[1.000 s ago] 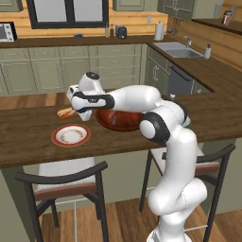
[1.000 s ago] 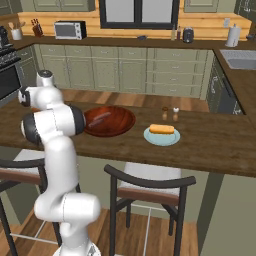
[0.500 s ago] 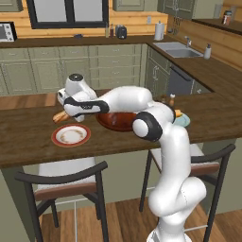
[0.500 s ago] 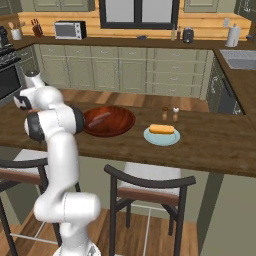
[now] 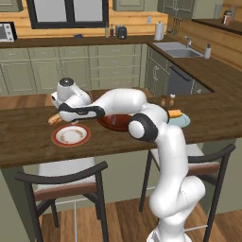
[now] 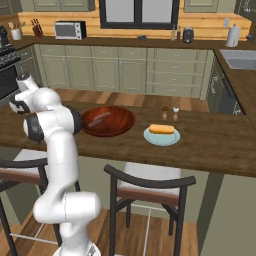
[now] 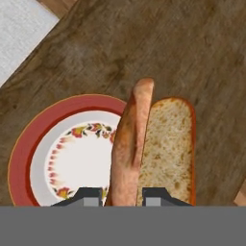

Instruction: Place one bun and one sausage from the bowl on each plate.

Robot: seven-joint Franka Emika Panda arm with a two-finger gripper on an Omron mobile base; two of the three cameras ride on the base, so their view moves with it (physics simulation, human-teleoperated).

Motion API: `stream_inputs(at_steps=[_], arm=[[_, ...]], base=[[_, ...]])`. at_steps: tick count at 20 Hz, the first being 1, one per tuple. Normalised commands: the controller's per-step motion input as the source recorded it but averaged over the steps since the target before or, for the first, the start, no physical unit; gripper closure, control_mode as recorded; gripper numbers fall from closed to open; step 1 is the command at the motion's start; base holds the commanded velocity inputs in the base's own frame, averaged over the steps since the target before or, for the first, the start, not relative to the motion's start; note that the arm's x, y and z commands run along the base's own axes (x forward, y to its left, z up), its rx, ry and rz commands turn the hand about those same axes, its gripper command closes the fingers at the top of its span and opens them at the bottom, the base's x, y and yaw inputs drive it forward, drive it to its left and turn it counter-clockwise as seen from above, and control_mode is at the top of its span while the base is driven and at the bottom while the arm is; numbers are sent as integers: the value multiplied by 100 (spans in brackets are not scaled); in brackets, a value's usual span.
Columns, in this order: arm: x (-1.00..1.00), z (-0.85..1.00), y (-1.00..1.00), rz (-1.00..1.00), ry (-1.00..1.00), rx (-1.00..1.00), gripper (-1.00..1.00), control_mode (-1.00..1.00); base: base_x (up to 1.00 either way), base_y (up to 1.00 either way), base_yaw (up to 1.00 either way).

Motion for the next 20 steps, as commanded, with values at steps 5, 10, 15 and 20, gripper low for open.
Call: stream_inputs(at_steps=[5,10,15,20], arm=[[0,-31,-4,0,0,7,100,-100],[0,-20,-12,0,0,2,100,-100],[3,-20,-8,0,0,0,100,-100],[5,-19,0,0,0,0,100,-100]], base=[[0,0,0],[0,0,0],[0,0,0],[0,0,0]])
